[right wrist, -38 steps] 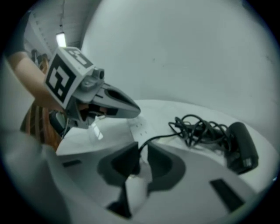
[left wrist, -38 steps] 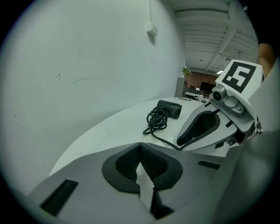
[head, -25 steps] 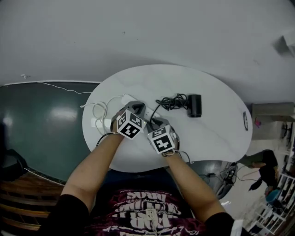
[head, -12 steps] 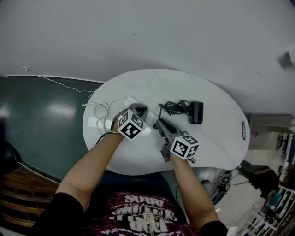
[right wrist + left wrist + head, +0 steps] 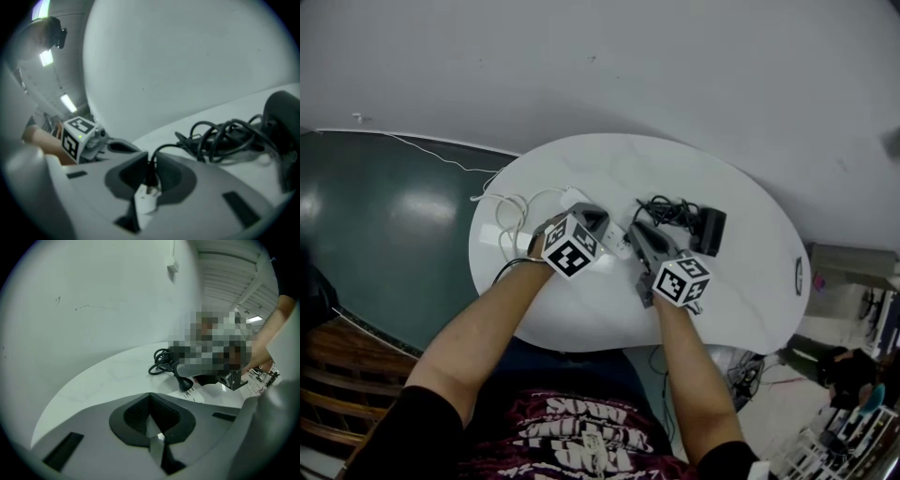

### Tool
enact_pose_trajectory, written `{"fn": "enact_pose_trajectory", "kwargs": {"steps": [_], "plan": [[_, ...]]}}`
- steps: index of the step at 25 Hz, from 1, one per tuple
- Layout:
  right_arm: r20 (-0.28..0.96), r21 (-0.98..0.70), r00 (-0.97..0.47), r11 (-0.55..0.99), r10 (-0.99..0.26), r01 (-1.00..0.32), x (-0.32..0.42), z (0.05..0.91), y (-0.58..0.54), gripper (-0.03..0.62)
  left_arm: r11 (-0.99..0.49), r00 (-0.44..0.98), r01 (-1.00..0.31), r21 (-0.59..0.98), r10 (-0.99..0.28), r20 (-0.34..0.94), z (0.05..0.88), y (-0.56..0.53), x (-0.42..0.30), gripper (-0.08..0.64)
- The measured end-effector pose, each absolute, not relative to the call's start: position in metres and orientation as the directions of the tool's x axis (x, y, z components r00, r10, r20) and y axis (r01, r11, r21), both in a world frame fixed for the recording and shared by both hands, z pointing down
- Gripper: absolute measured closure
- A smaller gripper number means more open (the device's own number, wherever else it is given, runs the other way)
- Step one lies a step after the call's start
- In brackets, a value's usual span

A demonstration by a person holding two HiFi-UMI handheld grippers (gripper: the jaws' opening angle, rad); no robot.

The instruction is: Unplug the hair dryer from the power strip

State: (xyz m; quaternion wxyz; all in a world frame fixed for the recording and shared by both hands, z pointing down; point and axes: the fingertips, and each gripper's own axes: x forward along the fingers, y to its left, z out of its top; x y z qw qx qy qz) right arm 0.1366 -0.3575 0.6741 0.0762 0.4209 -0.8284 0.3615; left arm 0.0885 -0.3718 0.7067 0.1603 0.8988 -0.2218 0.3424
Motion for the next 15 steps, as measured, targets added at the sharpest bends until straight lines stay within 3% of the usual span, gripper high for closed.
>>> {"fn": "enact_pose_trajectory", "kwargs": {"steps": [8,15], "plan": [[0.367,-0.557,-0.683,0.438,-0.631,-0.705,0.13,0.671,-0.361,0.52,-0.846,0.661,-0.519,0.123,-0.306,0.686,0.707,-0.373,0.088,0.543],[0.348,-0.375,-0.712,0.605,-0.61,-0.702,0.135,0.67,-0.347,0.515,-0.842,0.657,-0.527,0.116,-0.317,0.684,0.707,-0.372,0.089,0.543]]}}
